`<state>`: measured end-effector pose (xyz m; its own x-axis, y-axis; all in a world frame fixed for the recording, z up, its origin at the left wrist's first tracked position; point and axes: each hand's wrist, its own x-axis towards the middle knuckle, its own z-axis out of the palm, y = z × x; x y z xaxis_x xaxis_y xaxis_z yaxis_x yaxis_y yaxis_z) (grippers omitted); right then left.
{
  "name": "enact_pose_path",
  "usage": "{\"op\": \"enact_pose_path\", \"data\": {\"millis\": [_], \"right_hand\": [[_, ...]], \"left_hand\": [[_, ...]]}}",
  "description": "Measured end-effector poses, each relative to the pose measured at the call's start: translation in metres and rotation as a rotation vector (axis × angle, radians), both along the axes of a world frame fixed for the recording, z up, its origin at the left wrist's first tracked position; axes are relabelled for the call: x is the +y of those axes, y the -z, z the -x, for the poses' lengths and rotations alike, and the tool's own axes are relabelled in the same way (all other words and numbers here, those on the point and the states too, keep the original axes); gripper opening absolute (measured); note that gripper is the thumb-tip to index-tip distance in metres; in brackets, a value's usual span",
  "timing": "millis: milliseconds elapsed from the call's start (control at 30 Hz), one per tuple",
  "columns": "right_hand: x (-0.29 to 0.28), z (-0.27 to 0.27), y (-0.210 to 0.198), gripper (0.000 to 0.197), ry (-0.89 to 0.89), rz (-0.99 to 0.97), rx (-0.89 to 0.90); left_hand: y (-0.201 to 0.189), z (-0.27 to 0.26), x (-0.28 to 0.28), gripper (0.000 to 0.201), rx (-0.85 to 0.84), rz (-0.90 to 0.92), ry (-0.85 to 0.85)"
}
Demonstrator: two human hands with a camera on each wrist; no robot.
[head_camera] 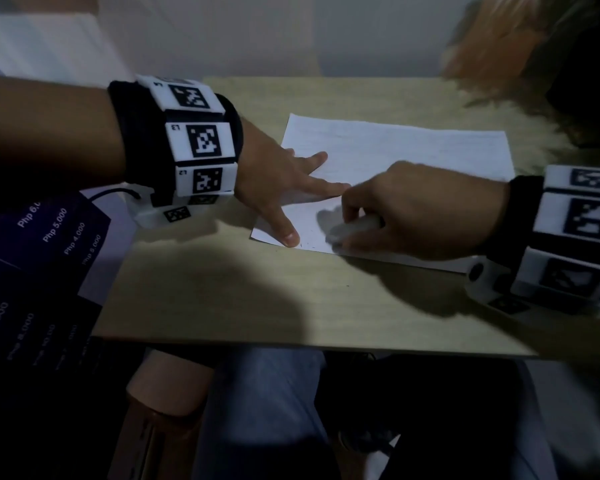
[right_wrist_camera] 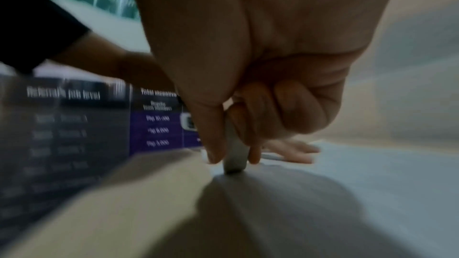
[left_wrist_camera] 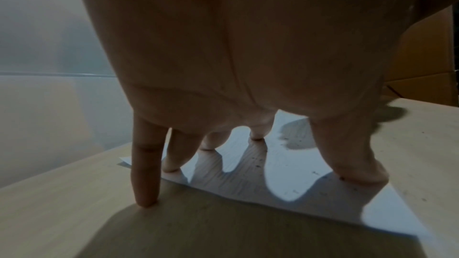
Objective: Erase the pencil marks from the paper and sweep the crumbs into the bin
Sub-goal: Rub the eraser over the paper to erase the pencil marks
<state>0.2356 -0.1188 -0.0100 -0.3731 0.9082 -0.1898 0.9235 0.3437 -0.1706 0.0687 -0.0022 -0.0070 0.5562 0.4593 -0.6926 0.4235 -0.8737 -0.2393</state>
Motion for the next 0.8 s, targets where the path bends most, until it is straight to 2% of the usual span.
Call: {"op": "enact_pose_path", "data": {"millis": [100,200,267,367,433,500,600,667,800], "right_hand": [[0.005,0.001,-0.006,0.042,0.029,0.058,0.029],[0.014,-0.005,-0.006,0.030,0.091,-0.060,0.005],[0.005,0.004,0.000,0.023,0.038,-0.132,-0.060],[-0.006,0.016,0.000,0.026,-0.041,-0.003,0.010],[0.005,0.010,-0.008,0.036,0.026,0.043,0.019],[0.014,0.003,-0.013,0.050,0.065,-0.004,0.026],[-0.002,0.013,-0.006,0.039,0.027,-0.047,-0.039],[-0.010,0.018,-0.002,0.037,-0.021,0.016,-0.023],[0.012,0.005,-0.011,0.036,0.058,0.009,-0.029]], "left_hand": [[0.001,-0.001,0.001,0.104,-0.005,0.005,-0.004],[0.000,-0.001,0.000,0.103,0.005,-0.006,-0.004],[0.000,0.000,0.000,0.103,-0.003,0.011,-0.013],[-0.001,0.000,-0.001,0.110,-0.005,0.028,-0.015],[-0.001,0.000,0.000,0.108,-0.009,0.023,-0.018],[0.000,0.001,0.001,0.104,-0.011,0.013,-0.019],[0.001,0.001,0.000,0.102,-0.015,0.007,-0.008],[0.001,0.001,0.000,0.103,-0.011,0.017,-0.007],[0.000,0.000,0.001,0.103,-0.005,0.001,-0.013]]}}
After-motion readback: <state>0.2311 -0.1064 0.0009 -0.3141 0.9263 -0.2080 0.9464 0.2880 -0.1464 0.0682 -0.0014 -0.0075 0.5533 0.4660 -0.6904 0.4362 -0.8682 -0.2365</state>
